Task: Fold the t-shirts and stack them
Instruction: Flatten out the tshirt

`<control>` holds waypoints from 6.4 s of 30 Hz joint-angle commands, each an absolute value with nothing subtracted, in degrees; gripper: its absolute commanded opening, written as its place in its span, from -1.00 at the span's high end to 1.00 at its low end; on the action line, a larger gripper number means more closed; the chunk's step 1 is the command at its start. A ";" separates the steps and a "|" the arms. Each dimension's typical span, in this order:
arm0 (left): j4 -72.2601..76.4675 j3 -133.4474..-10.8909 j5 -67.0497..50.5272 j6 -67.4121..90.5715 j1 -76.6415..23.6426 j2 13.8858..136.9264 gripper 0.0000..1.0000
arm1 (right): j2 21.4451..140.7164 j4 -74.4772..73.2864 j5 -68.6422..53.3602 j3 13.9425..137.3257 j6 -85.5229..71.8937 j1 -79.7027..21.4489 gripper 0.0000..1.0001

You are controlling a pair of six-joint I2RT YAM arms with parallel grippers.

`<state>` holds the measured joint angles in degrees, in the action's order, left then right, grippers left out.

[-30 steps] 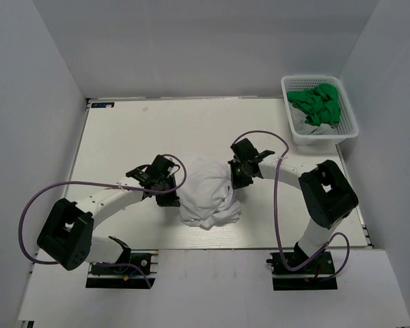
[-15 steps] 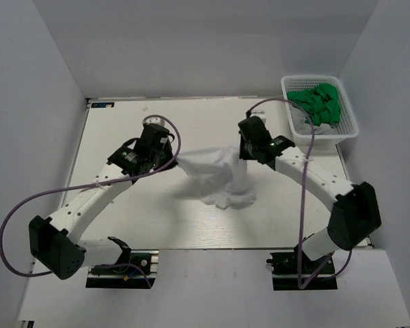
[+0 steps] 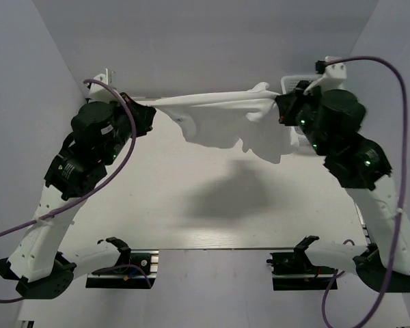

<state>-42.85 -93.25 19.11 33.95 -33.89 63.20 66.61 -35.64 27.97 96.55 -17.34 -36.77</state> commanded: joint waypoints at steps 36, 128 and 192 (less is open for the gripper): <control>-52.21 -99.66 24.09 33.40 -20.39 104.85 -1.00 | 103.55 -34.53 5.44 93.54 -14.15 -29.97 -0.81; -43.68 -50.19 9.49 56.95 -51.50 85.69 1.00 | 87.46 -22.06 2.90 53.79 -20.39 -54.40 -0.24; -67.85 -104.93 59.31 50.98 -51.50 64.25 1.00 | 56.26 -39.57 63.09 88.24 -15.48 -50.19 1.00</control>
<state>-65.17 -102.13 49.10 52.84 -51.48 65.34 59.02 -44.95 52.01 85.17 -19.86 -50.61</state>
